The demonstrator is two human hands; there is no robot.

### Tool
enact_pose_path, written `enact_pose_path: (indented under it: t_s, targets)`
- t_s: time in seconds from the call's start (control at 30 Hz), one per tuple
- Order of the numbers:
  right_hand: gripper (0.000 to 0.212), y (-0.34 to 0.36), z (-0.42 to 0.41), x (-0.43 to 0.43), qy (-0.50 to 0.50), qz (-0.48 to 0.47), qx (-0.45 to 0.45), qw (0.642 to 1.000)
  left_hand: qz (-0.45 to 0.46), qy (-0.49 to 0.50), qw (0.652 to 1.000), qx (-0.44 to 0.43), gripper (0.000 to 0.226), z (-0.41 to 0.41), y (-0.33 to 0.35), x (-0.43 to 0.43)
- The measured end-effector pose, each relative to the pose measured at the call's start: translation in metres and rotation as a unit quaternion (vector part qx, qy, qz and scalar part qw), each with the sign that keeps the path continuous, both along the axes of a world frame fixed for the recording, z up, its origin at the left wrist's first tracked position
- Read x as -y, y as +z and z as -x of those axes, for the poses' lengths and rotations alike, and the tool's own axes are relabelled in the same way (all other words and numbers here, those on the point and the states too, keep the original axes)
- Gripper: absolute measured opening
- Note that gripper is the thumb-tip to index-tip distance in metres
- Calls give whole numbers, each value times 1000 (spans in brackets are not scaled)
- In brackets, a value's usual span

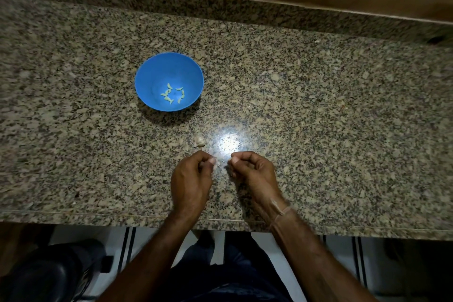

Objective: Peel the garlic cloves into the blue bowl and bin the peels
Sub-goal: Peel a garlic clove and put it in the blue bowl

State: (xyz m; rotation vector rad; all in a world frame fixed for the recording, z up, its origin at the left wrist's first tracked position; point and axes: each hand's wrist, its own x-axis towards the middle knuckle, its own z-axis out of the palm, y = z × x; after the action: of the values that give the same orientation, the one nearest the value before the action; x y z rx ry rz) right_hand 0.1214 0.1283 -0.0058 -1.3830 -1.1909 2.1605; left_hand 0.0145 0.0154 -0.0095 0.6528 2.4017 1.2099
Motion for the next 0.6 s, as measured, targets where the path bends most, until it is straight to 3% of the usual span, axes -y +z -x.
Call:
enact_pose_path:
  t_s: [0.17,0.23,0.37,0.6]
  targets:
    - [11,1,8,12,35,-13,-17,999,-68,-21,995,64,19,0,13,5]
    - [10,1,12,18,47,-5,-37,998,-68,-13,995,71,9,1,14,9]
    - [16,3,16,21,89,-63,-15,994,-51,33,996,67,12,14,7,23]
    - [32,-9,-3,-1,84,-218,78,969,-19,39,998,-35,23,40,-6,47]
